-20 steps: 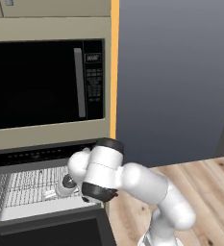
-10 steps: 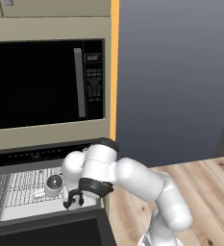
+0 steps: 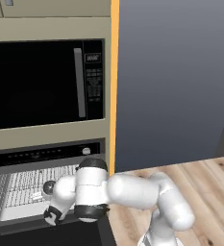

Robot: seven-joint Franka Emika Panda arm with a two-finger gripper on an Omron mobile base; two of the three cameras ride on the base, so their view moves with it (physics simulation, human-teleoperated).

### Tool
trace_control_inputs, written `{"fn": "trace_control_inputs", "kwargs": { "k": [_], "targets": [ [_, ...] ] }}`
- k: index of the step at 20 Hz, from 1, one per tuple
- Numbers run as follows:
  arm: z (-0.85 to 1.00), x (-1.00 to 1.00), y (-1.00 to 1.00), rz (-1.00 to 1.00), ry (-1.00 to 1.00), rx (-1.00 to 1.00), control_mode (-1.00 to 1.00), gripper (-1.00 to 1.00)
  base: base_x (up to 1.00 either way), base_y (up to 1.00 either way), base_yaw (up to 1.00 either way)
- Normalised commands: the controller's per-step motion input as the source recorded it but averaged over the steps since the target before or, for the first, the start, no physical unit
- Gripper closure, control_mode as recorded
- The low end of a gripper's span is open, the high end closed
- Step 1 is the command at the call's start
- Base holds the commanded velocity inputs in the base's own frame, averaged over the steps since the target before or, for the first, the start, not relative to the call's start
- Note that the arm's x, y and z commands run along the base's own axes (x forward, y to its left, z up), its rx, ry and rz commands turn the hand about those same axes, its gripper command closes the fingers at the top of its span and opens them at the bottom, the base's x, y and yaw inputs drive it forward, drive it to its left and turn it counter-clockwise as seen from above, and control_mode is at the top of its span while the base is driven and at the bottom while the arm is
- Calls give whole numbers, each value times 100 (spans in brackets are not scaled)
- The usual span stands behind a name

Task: Take the fish from the oven and place it on the plate on the counter.

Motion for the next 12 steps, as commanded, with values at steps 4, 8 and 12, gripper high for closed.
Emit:
{"fn": "trace_control_inputs", "kwargs": {
  "k": [4, 8, 12],
  "targets": [
    [-55, -17, 6, 0, 0, 0, -100, -100, 0, 0, 0],
    [-12, 3, 8, 0, -1, 0, -100, -100, 0, 0, 0],
    [14, 22, 4, 0, 0, 0, -100, -100, 0, 0, 0]
  ]
}}
